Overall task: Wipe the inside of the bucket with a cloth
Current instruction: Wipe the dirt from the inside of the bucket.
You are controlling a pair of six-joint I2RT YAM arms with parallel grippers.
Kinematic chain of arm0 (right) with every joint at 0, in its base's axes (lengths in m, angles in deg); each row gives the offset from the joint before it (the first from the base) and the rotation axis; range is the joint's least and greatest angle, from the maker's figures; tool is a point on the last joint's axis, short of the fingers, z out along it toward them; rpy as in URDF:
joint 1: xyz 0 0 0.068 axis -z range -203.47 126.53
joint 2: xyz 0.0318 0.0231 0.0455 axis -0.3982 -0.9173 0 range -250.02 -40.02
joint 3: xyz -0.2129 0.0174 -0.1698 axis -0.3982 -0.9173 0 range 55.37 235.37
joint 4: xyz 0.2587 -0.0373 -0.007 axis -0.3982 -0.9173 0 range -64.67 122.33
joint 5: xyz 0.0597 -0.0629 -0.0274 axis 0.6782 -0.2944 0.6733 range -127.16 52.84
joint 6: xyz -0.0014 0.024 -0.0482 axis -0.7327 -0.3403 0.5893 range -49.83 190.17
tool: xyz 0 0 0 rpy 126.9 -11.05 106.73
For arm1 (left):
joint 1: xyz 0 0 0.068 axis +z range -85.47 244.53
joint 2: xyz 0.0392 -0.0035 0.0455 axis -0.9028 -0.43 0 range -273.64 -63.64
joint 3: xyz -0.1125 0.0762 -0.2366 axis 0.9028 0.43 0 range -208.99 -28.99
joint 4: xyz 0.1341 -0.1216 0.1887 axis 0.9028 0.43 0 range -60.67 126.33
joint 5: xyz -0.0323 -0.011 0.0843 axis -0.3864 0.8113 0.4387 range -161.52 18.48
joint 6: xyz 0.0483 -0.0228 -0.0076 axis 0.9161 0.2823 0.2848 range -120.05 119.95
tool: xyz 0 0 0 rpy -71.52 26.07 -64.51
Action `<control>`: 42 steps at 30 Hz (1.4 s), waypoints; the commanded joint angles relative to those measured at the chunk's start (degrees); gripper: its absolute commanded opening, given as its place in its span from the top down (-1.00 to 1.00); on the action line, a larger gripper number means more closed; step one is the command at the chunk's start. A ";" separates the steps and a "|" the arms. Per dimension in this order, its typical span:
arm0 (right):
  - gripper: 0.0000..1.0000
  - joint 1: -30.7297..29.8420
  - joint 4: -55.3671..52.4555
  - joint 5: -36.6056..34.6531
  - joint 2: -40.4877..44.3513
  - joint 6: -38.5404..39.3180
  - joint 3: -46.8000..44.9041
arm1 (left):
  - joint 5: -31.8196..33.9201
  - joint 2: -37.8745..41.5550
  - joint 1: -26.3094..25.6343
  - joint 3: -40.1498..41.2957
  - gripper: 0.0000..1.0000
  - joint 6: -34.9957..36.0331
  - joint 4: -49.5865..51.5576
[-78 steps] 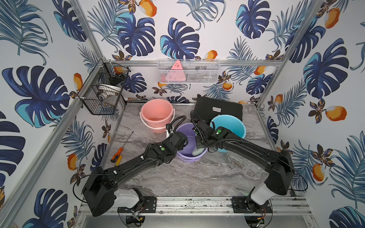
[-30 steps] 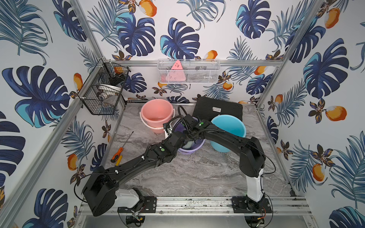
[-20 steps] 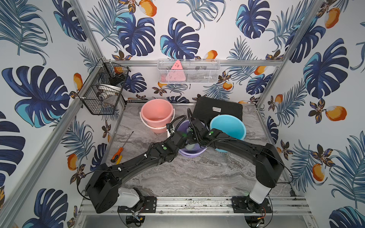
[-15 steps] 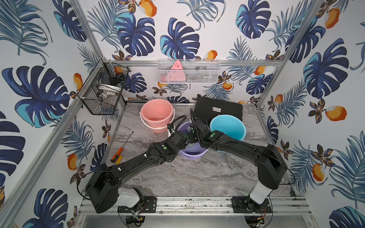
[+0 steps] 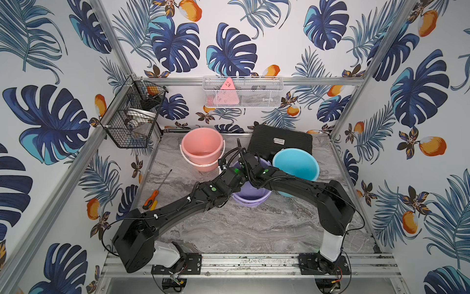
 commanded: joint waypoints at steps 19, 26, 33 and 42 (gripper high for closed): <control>1.00 0.53 -16.54 -9.56 8.87 -15.76 -4.33 | 7.79 -5.26 0.71 -5.19 1.00 -1.16 12.25; 1.00 -2.49 -20.85 5.16 12.70 -15.54 -4.61 | 10.21 -4.09 1.69 -7.23 1.00 -0.74 14.24; 1.00 -6.30 -12.03 13.20 15.55 -11.04 -8.15 | 6.95 -2.53 3.05 -5.37 1.00 -0.15 11.88; 1.00 -1.69 -8.33 18.29 5.36 -7.95 1.05 | 1.10 0.22 3.32 -3.75 1.00 -0.26 10.87</control>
